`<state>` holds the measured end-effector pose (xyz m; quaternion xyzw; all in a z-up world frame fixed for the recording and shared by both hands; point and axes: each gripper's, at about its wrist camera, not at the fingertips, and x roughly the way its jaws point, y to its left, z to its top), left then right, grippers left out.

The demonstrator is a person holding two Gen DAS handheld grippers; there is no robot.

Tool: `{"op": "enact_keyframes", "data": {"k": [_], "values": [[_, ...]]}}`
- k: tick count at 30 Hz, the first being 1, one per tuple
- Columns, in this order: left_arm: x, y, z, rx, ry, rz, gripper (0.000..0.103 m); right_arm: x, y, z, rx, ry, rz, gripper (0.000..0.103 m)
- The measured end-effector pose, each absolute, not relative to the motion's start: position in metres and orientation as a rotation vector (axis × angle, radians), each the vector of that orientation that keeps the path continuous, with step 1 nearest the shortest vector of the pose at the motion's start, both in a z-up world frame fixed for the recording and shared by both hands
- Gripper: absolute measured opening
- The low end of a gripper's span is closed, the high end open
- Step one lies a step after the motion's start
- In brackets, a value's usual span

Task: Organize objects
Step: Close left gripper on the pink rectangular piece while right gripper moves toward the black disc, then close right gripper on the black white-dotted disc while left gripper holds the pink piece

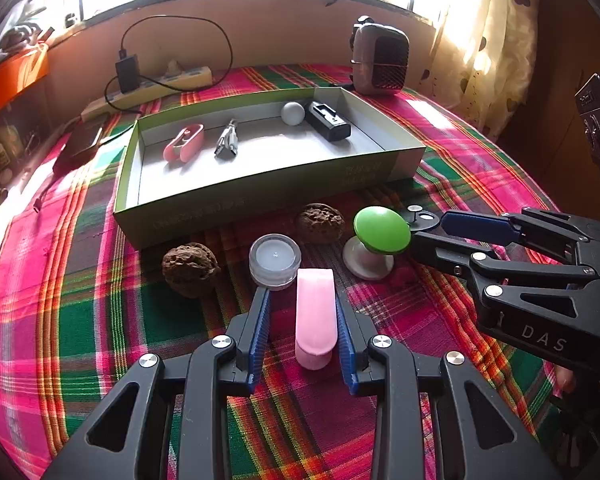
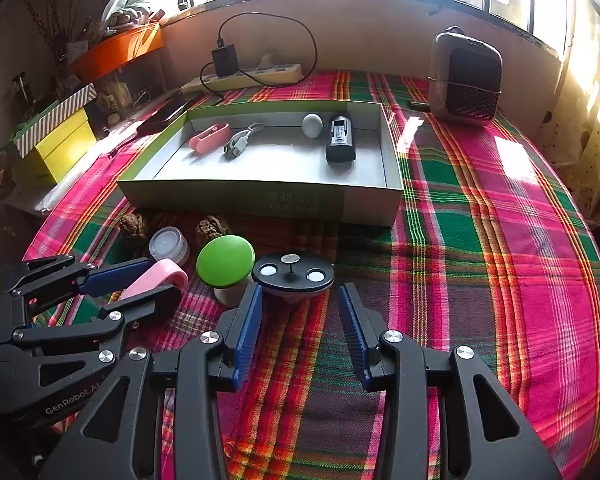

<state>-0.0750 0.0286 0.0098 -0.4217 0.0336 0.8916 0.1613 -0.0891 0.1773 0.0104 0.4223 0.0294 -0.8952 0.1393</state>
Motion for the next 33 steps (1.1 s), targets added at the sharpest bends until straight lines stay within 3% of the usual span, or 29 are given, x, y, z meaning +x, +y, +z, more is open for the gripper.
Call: {"op": "enact_keyframes", "data": {"k": [14, 17, 33], "values": [[-0.076, 0.027, 0.01, -1.205, 0.088, 2.546, 0.029, -0.105, 0.172, 0.006, 1.245, 0.161, -2.567, 0.042], [-0.076, 0.027, 0.01, -1.205, 0.091, 2.547, 0.029, -0.107, 0.172, 0.006, 1.242, 0.171, -2.565, 0.06], [-0.076, 0.027, 0.01, -1.205, 0.092, 2.547, 0.029, -0.117, 0.163, 0.004, 1.214, 0.363, -2.622, 0.06]]}}
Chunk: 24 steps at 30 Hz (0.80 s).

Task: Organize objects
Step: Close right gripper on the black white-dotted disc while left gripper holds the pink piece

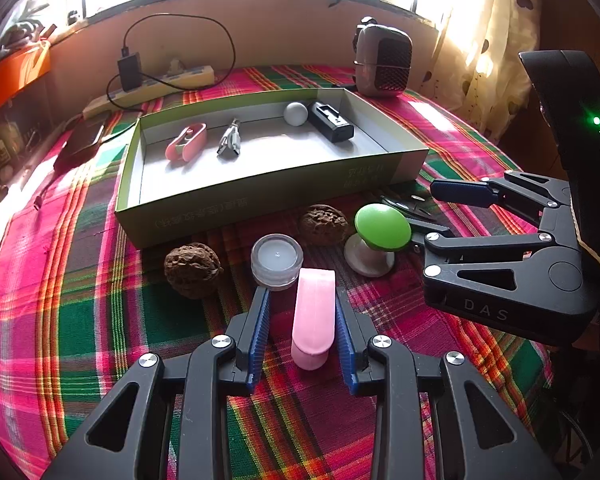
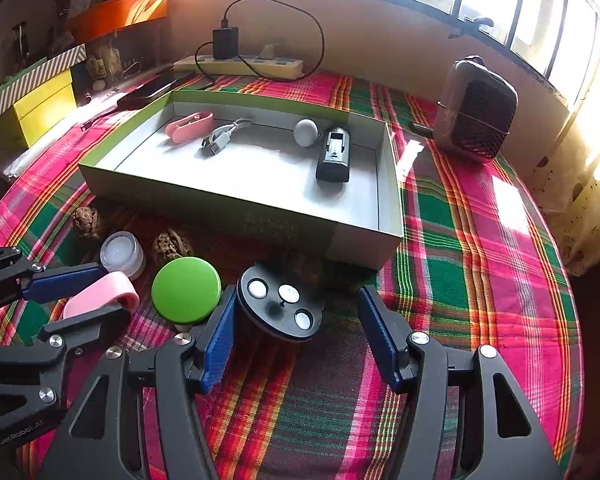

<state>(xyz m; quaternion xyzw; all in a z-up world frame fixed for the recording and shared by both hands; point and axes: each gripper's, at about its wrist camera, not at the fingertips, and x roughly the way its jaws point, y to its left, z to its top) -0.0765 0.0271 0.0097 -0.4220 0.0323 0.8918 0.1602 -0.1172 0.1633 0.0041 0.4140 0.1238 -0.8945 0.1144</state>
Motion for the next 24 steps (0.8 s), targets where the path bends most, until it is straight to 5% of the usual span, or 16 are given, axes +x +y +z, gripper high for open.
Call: {"op": "enact_keyframes", "data": {"k": [7, 17, 24], "values": [[-0.076, 0.027, 0.009, -1.205, 0.094, 2.548, 0.029, -0.117, 0.17, 0.005, 1.205, 0.312, -2.634, 0.06], [-0.077, 0.027, 0.009, -1.206, 0.103, 2.552, 0.029, -0.117, 0.172, 0.006, 1.203, 0.286, -2.64, 0.035], [-0.078, 0.023, 0.009, -1.211, 0.099, 2.566, 0.023, -0.116, 0.176, 0.008, 1.195, 0.256, -2.653, 0.028]]}}
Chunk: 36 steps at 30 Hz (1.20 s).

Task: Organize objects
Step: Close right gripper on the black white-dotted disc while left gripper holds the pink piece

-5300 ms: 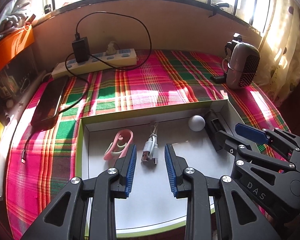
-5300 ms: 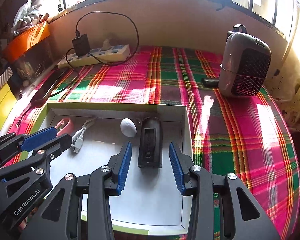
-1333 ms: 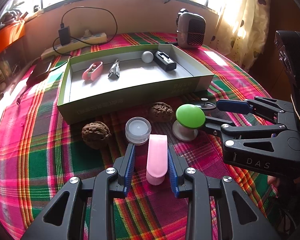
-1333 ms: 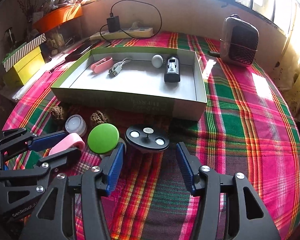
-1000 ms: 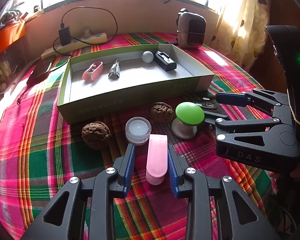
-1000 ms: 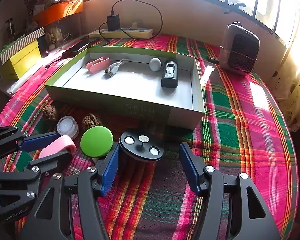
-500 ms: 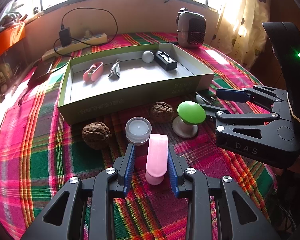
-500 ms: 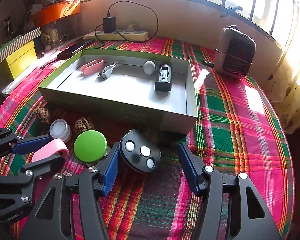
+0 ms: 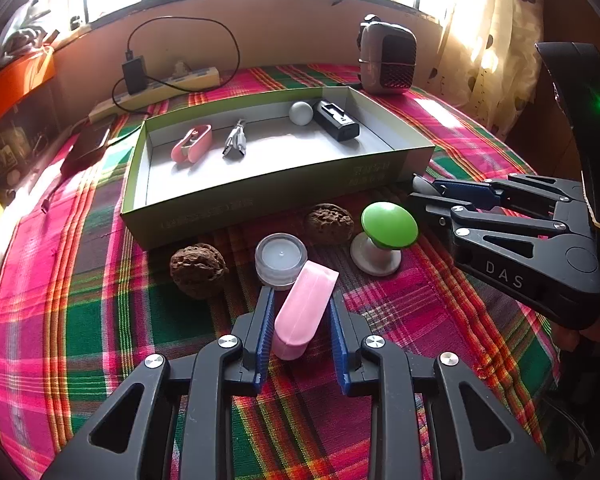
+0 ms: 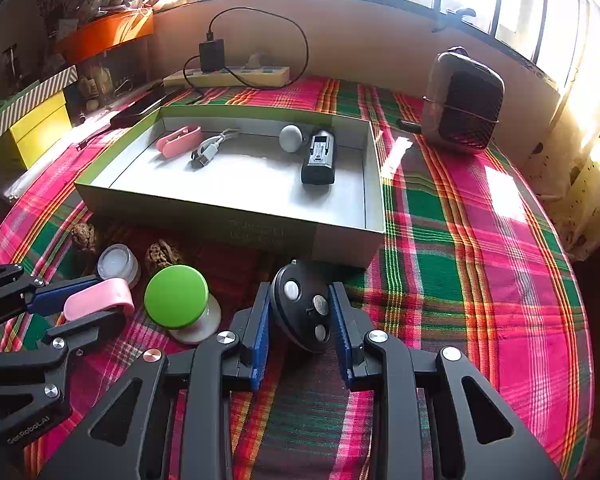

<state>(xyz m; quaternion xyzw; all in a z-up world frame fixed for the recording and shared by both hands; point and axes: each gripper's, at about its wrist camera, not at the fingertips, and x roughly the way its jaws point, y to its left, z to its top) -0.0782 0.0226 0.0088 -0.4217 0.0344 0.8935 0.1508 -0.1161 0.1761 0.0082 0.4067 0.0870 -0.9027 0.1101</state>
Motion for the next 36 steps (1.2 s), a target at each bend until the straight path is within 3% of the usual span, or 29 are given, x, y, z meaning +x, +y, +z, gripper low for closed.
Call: {"op": "enact_keyframes", "data": {"k": [9, 36], "values": [[-0.0792, 0.0188, 0.008, -1.217, 0.105, 2.585, 0.016, -0.1157, 0.177, 0.0083, 1.196, 0.247, -2.653, 0.028], [-0.0788, 0.0141, 0.0079, -1.217, 0.111, 2.6, 0.016, -0.1131, 0.1771, 0.0104, 1.19, 0.237, -2.653, 0.028]]}}
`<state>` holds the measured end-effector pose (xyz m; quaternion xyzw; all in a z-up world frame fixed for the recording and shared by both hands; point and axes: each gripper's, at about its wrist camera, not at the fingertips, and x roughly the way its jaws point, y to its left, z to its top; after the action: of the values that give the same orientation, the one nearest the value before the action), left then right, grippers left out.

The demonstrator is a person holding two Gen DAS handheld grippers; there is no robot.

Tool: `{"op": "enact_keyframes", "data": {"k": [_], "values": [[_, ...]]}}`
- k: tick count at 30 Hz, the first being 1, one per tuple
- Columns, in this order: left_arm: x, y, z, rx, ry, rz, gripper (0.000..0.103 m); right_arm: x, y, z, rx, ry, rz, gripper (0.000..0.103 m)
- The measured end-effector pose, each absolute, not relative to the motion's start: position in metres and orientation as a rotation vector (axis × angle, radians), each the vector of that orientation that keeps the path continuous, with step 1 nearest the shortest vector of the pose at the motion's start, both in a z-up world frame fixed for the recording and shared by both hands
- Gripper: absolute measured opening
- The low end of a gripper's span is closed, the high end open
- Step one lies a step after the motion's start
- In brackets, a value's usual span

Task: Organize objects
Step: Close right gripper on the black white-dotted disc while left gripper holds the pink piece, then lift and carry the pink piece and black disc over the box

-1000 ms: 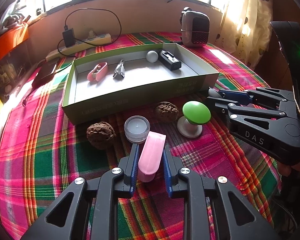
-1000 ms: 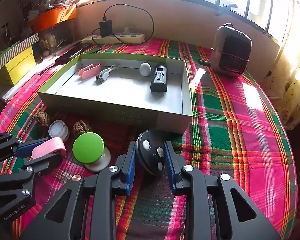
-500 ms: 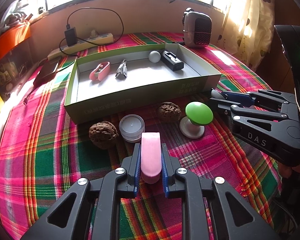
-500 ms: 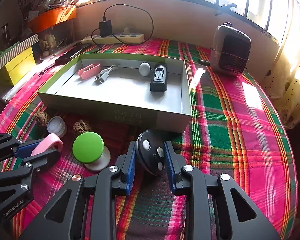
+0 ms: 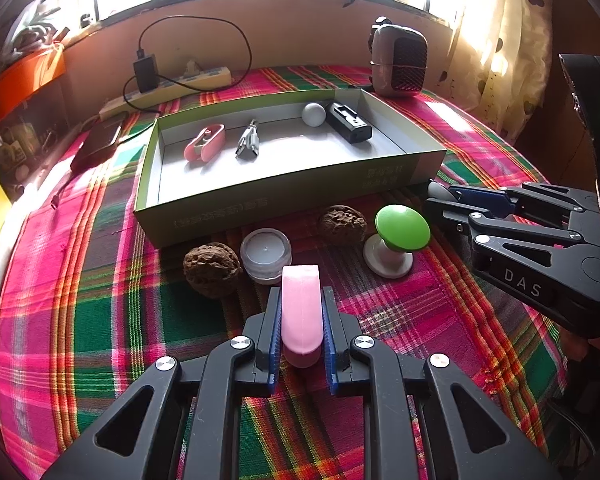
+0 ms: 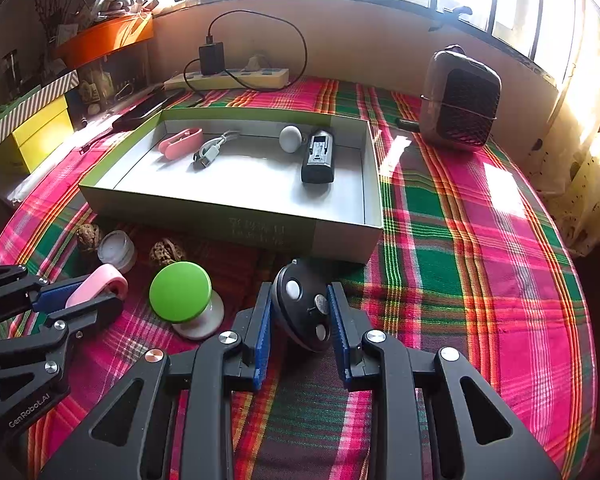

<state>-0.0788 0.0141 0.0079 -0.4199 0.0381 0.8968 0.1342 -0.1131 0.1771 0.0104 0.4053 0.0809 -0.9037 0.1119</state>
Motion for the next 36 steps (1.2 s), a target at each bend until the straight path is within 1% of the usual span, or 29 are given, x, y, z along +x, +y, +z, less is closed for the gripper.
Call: {"op": "enact_keyframes", "data": {"k": [14, 25, 29, 36], "values": [[-0.076, 0.009, 0.015, -1.196, 0.106, 2.613, 0.016, -0.106, 0.176, 0.02, 1.162, 0.227, -2.653, 0.028], [-0.071, 0.0, 0.039, -1.152, 0.08, 2.646, 0.016, -0.099, 0.174, 0.038, 1.104, 0.208, -2.659, 0.028], [-0.074, 0.019, 0.046, -1.146, 0.074, 2.646, 0.016, -0.1, 0.173, 0.044, 1.094, 0.214, -2.658, 0.028], [-0.083, 0.018, 0.057, -1.124, 0.071, 2.65, 0.016, -0.11, 0.172, 0.056, 1.073, 0.208, -2.665, 0.028]]}}
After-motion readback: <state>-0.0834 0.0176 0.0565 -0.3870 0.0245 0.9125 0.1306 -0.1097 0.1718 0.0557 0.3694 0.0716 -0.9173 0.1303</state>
